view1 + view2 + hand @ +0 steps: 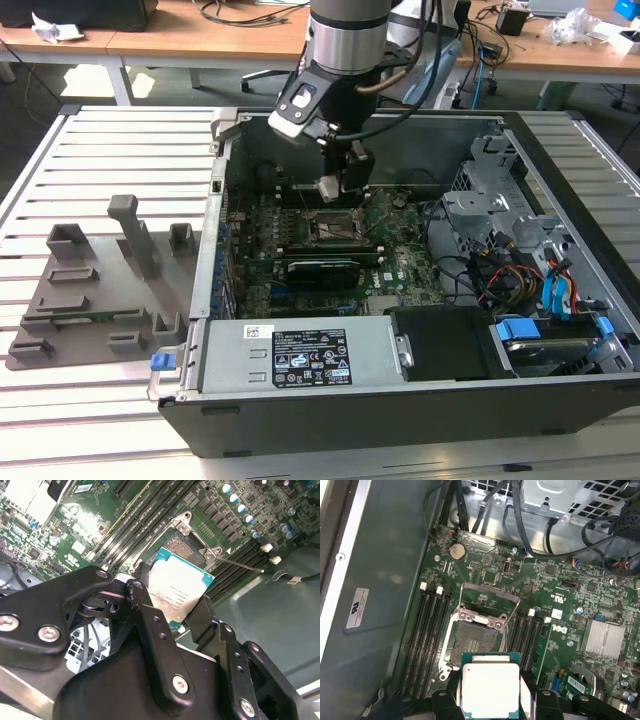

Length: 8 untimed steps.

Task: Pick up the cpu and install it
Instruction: 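Place the cpu into insertion slot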

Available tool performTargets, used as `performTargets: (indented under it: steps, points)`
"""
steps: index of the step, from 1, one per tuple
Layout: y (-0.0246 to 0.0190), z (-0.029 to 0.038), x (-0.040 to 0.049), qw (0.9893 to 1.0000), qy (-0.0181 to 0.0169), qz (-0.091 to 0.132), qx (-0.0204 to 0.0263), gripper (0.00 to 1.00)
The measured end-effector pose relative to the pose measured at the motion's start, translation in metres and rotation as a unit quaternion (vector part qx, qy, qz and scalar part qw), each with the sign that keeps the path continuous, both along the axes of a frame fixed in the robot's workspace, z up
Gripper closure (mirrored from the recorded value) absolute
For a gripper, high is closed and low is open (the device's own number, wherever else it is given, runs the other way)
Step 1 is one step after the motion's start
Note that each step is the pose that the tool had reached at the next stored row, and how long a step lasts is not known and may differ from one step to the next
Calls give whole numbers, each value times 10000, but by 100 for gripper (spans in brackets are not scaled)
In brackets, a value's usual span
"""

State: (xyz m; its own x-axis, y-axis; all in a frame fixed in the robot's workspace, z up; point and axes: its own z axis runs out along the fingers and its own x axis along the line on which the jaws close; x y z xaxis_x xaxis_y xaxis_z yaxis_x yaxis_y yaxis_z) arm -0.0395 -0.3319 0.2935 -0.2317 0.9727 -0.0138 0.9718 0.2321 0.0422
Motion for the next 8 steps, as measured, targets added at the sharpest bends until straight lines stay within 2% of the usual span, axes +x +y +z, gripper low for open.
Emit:
performTargets:
  steps: [4,8]
  points:
    - [0,0,0,9998,0,-220,0,45]
    - [0,0,0,9990,0,-454,0,45]
